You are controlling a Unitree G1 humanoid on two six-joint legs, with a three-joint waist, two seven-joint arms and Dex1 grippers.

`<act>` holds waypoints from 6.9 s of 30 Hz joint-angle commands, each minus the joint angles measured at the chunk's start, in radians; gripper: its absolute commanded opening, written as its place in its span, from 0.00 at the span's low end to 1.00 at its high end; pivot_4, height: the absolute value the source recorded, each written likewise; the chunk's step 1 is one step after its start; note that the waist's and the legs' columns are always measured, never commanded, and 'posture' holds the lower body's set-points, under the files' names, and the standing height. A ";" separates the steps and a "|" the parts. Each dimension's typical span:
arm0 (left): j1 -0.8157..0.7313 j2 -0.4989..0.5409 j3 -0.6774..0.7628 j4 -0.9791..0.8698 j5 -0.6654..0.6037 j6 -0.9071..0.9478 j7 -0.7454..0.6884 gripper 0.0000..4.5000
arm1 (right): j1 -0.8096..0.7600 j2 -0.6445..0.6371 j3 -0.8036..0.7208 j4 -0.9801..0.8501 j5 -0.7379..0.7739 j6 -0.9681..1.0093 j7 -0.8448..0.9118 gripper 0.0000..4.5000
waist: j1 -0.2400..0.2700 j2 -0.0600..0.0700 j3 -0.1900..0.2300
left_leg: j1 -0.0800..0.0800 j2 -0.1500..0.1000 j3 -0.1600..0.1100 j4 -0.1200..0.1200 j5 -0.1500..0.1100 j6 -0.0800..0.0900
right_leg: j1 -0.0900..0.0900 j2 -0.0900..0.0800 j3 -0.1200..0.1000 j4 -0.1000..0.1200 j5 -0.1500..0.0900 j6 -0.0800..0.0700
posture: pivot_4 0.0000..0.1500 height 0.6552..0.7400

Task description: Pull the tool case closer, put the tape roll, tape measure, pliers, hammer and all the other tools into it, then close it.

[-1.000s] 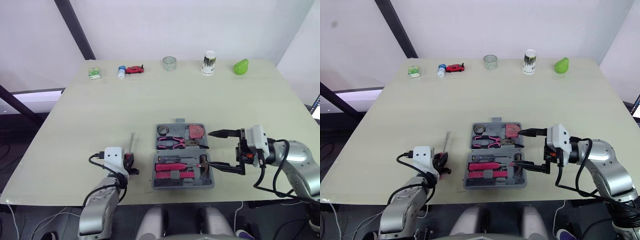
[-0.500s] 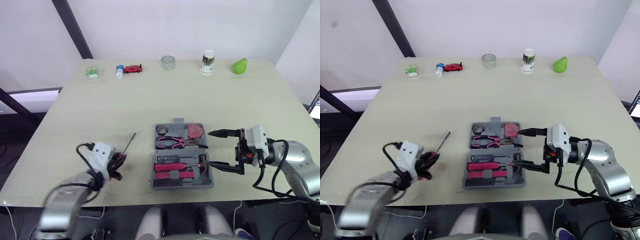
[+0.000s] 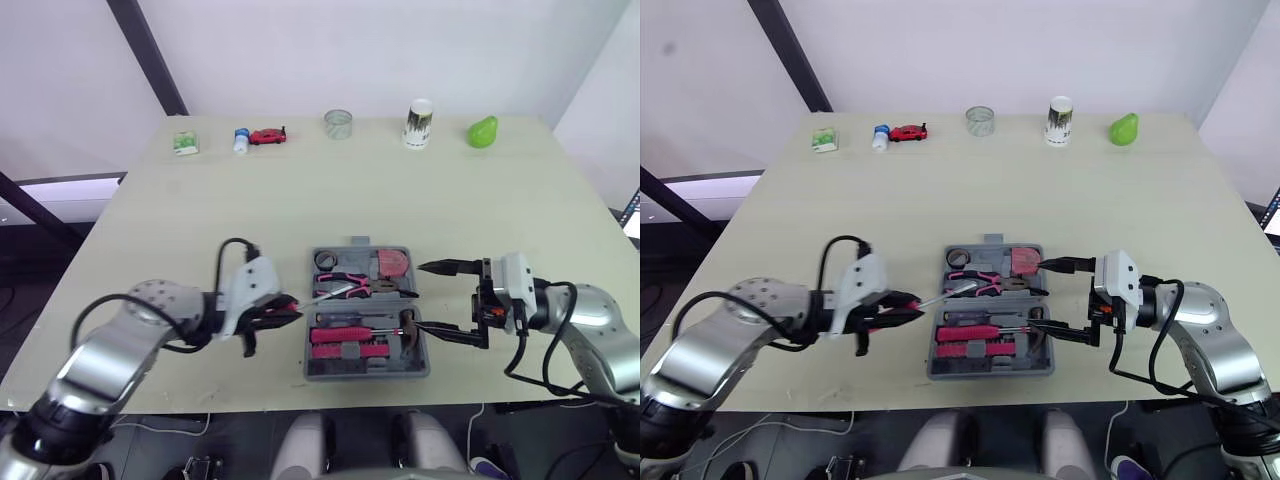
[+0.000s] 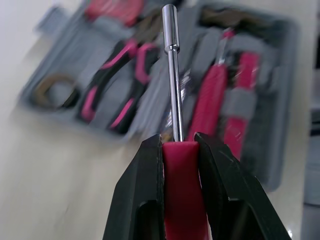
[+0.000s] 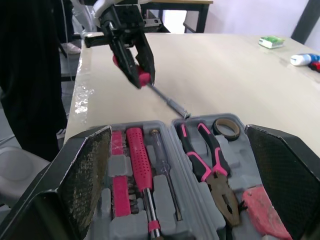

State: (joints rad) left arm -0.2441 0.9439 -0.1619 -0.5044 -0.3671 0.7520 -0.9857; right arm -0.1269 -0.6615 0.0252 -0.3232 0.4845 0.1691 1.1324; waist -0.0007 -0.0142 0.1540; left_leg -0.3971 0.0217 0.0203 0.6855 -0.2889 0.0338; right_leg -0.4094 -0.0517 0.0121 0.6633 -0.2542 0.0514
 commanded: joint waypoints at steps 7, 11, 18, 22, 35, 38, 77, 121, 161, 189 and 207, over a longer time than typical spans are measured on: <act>-0.325 -0.007 -0.208 -0.058 -0.083 0.315 -0.110 0.12 | 0.057 -0.036 -0.071 -0.072 0.013 -0.015 -0.029 1.00 | -0.005 -0.001 0.001 | 0.000 -0.001 0.000 0.000 0.000 0.000 | 0.000 0.002 0.001 0.000 0.000 0.000 | 1.00 1.00; -0.405 -0.003 -0.306 -0.071 -0.076 0.377 -0.128 0.12 | 0.104 -0.062 -0.107 -0.084 0.026 -0.017 -0.022 1.00 | -0.002 -0.002 0.001 | 0.000 -0.001 0.000 0.001 0.000 0.000 | 0.000 0.003 0.001 0.000 0.000 0.000 | 1.00 1.00; -0.453 -0.034 -0.426 -0.078 -0.053 0.412 -0.115 0.12 | 0.208 -0.120 -0.159 -0.100 0.059 -0.028 0.048 1.00 | -0.003 -0.003 0.002 | 0.000 -0.001 0.000 0.001 0.000 0.000 | 0.000 0.003 0.002 0.000 0.000 0.000 | 1.00 1.00; -0.465 -0.069 -0.461 -0.065 -0.042 0.417 -0.095 0.12 | 0.256 -0.150 -0.198 -0.076 0.069 -0.047 0.101 1.00 | 0.000 -0.003 0.002 | 0.000 -0.001 0.000 0.002 0.000 0.000 | 0.000 0.003 0.002 0.000 0.000 0.000 | 1.00 1.00; -0.491 -0.165 -0.584 -0.031 0.016 0.453 -0.021 0.12 | 0.310 -0.185 -0.292 -0.020 0.105 -0.059 0.182 1.00 | 0.014 -0.003 0.002 | 0.000 -0.001 0.001 0.002 0.000 0.000 | 0.000 0.003 0.002 0.000 0.000 0.000 | 1.00 1.00; -0.505 -0.180 -0.603 -0.015 0.015 0.475 -0.014 0.12 | 0.308 -0.176 -0.278 -0.028 0.096 -0.064 0.173 1.00 | 0.014 -0.003 0.002 | 0.000 -0.001 0.001 0.002 0.000 0.000 | 0.000 0.003 0.002 0.000 0.000 0.000 | 1.00 1.00; -0.513 -0.317 -0.671 0.139 0.045 0.458 0.059 0.38 | 0.307 -0.150 -0.248 -0.061 0.056 -0.076 0.119 1.00 | 0.015 -0.003 0.002 | 0.000 -0.001 0.000 0.003 0.000 0.000 | 0.000 0.003 0.002 0.001 0.000 0.000 | 1.00 1.00; -0.034 -0.355 -0.288 0.471 0.153 -0.628 -0.231 0.01 | 0.235 -0.144 -0.197 -0.082 0.064 -0.035 0.080 1.00 | 0.015 -0.002 0.001 | 0.001 -0.001 0.000 0.003 0.000 0.000 | 0.001 0.002 0.003 0.001 0.000 0.001 | 1.00 1.00; 0.000 -0.341 0.114 0.506 0.040 -0.556 -0.059 0.01 | 0.062 -0.054 -0.024 0.220 -0.160 0.031 -0.119 1.00 | 0.014 0.001 -0.002 | 0.002 0.000 -0.001 0.003 0.000 0.000 | 0.001 0.002 0.002 0.001 0.000 0.001 | 1.00 1.00; -0.081 -0.328 0.140 1.073 0.131 -0.852 -0.251 0.00 | -0.227 0.125 0.157 0.686 -0.359 -0.219 -0.050 0.01 | -0.003 0.001 -0.002 | 0.001 -0.001 0.000 0.002 0.000 0.000 | 0.000 0.002 0.002 0.002 0.001 0.000 | 1.00 1.00; -0.170 -0.393 0.084 1.194 0.194 -0.906 -0.317 0.00 | -0.268 0.183 0.178 0.732 -0.385 -0.246 -0.028 0.01 | -0.012 0.001 -0.002 | 0.001 -0.001 0.000 0.002 0.000 0.000 | 0.000 0.002 0.002 0.002 0.001 0.000 | 1.00 1.00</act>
State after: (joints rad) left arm -0.4082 0.5556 -0.0759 0.6898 -0.1771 -0.1442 -1.2918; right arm -0.3822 -0.4853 0.2016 0.4326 0.0959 -0.0558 1.0990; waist -0.0128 -0.0131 0.1521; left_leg -0.3961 0.0211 0.0204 0.6875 -0.2887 0.0337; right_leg -0.4098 -0.0495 0.0142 0.6651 -0.2535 0.0518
